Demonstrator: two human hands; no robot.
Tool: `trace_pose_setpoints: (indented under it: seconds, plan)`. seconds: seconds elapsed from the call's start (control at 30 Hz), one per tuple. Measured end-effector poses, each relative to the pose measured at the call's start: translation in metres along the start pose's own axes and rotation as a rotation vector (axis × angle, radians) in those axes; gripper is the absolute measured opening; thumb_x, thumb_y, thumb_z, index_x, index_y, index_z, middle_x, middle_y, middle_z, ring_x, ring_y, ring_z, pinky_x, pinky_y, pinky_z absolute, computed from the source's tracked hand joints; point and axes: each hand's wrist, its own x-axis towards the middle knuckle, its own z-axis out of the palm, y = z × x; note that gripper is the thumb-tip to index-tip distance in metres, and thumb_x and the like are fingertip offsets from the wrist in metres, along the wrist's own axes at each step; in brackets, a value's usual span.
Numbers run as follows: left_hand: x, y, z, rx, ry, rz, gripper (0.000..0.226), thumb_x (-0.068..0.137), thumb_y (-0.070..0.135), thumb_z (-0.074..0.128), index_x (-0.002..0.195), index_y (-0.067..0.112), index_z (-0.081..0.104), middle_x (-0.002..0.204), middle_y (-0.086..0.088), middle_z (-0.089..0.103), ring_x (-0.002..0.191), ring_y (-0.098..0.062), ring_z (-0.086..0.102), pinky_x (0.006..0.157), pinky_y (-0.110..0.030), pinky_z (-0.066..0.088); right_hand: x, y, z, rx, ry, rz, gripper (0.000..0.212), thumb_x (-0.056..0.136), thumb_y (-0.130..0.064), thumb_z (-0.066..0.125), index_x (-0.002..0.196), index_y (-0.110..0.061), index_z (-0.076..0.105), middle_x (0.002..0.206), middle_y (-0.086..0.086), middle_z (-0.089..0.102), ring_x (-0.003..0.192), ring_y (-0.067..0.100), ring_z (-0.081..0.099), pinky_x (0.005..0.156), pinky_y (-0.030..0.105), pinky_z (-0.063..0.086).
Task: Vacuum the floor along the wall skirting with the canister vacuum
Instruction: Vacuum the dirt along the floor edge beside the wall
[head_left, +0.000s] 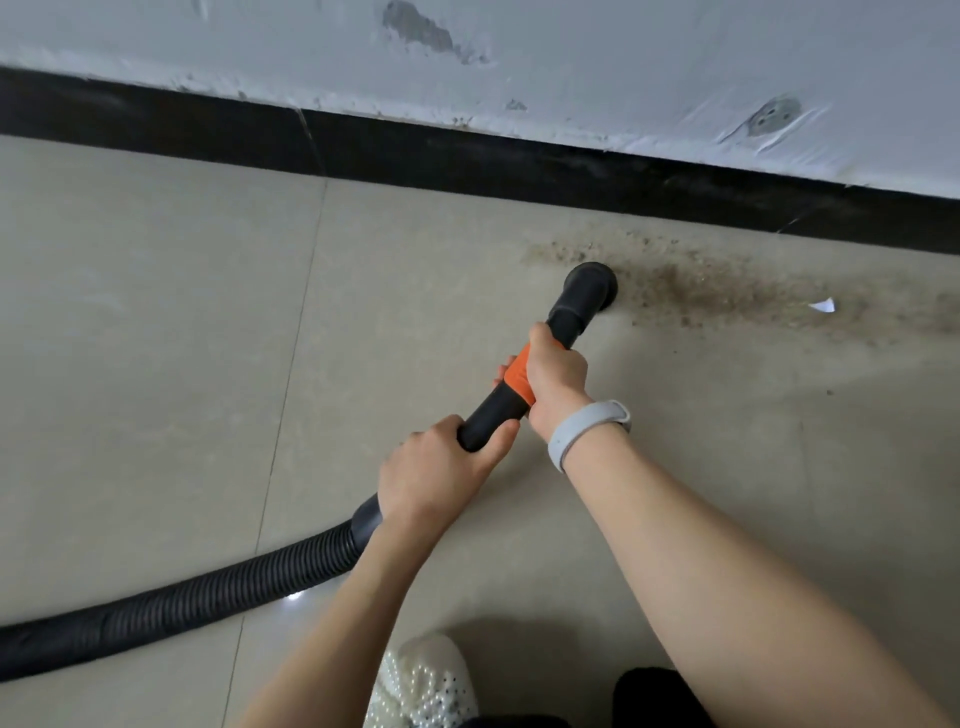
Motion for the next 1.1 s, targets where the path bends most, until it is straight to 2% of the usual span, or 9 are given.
trace_pose_setpoints:
  seconds: [0.17, 0.23, 0.33, 0.5, 0.53, 0.6, 0.77, 0.93, 1.1]
  plan:
    - [0.005, 0.011, 0.002, -0.105, -0.047, 0.012, 0.054, 0.078, 0.072, 0.044, 0.064, 0.020, 0.047, 0.062, 0.004, 0.056, 0.067, -0.023, 0.058, 0.058, -0.030, 0.041, 0.009, -0.010, -0.008, -0.049, 0.053, -0.021, 0.017, 0.092, -0.022, 0.048, 0.092, -0.005, 0.050, 0.065, 0.008, 0.054, 0.053, 0.020, 0.056, 0.070, 0.038, 0.056]
    - [0.005, 0.003, -0.003, -0.225, -0.059, -0.022, 0.054, 0.076, 0.072, 0.045, 0.066, 0.019, 0.053, 0.062, 0.001, 0.062, 0.065, -0.022, 0.063, 0.061, -0.031, 0.048, 0.007, -0.008, 0.003, -0.098, 0.022, -0.041, 0.018, 0.092, -0.022, 0.048, 0.089, -0.005, 0.052, 0.065, 0.008, 0.055, 0.053, 0.020, 0.056, 0.065, 0.035, 0.055]
    - [0.005, -0.018, -0.013, -0.390, -0.039, -0.063, 0.052, 0.078, 0.067, 0.049, 0.064, 0.018, 0.054, 0.057, -0.001, 0.063, 0.055, -0.020, 0.064, 0.058, -0.030, 0.049, 0.001, -0.001, 0.033, -0.232, -0.043, -0.102, 0.032, 0.091, -0.029, 0.051, 0.106, -0.001, 0.055, 0.073, 0.008, 0.061, 0.056, 0.023, 0.062, 0.061, 0.032, 0.055]
    - [0.016, -0.042, -0.038, -0.657, 0.024, -0.155, 0.051, 0.089, 0.049, 0.053, 0.057, 0.008, 0.048, 0.045, -0.003, 0.053, 0.039, -0.016, 0.050, 0.048, -0.024, 0.040, -0.011, 0.015, 0.084, -0.265, -0.255, -0.135, 0.037, 0.085, -0.035, 0.061, 0.104, -0.010, 0.041, 0.081, 0.004, 0.055, 0.081, 0.033, 0.067, 0.084, 0.045, 0.055]
    - [0.020, -0.044, -0.043, -0.697, 0.024, -0.172, 0.052, 0.089, 0.047, 0.053, 0.057, 0.008, 0.048, 0.045, -0.005, 0.053, 0.038, -0.017, 0.048, 0.046, -0.023, 0.039, -0.012, 0.019, 0.090, -0.235, -0.303, -0.114, 0.037, 0.082, -0.034, 0.063, 0.103, -0.012, 0.040, 0.081, 0.005, 0.054, 0.083, 0.035, 0.067, 0.081, 0.046, 0.056]
    - [0.026, -0.046, -0.050, -0.745, 0.012, -0.186, 0.052, 0.089, 0.047, 0.053, 0.057, 0.007, 0.048, 0.046, -0.006, 0.052, 0.039, -0.017, 0.048, 0.048, -0.025, 0.039, -0.014, 0.021, 0.097, -0.129, -0.384, -0.059, 0.031, 0.084, -0.027, 0.063, 0.100, -0.012, 0.041, 0.078, 0.008, 0.050, 0.064, 0.031, 0.064, 0.064, 0.039, 0.057]
    - [0.032, -0.044, -0.052, -0.599, 0.023, -0.087, 0.051, 0.089, 0.051, 0.050, 0.065, 0.006, 0.052, 0.054, -0.004, 0.060, 0.047, -0.016, 0.057, 0.057, -0.029, 0.044, -0.015, 0.004, 0.094, -0.052, -0.330, -0.026, 0.019, 0.091, -0.023, 0.053, 0.100, -0.010, 0.042, 0.069, 0.010, 0.048, 0.039, 0.020, 0.051, 0.044, 0.027, 0.050]
    - [0.036, -0.033, -0.047, -0.235, 0.109, -0.052, 0.055, 0.084, 0.068, 0.035, 0.078, 0.017, 0.054, 0.069, -0.002, 0.066, 0.069, -0.022, 0.063, 0.060, -0.031, 0.044, -0.010, -0.016, 0.080, -0.011, -0.243, -0.035, 0.024, 0.094, -0.024, 0.051, 0.110, -0.008, 0.043, 0.071, 0.010, 0.051, 0.045, 0.020, 0.053, 0.048, 0.029, 0.052]
    - [0.049, -0.017, -0.038, -0.195, 0.159, -0.092, 0.057, 0.081, 0.072, 0.032, 0.073, 0.019, 0.052, 0.068, -0.004, 0.065, 0.067, -0.025, 0.064, 0.066, -0.035, 0.051, 0.001, -0.030, 0.076, -0.048, -0.283, -0.031, 0.030, 0.093, -0.026, 0.050, 0.118, -0.009, 0.043, 0.080, 0.014, 0.054, 0.048, 0.021, 0.054, 0.047, 0.027, 0.053]
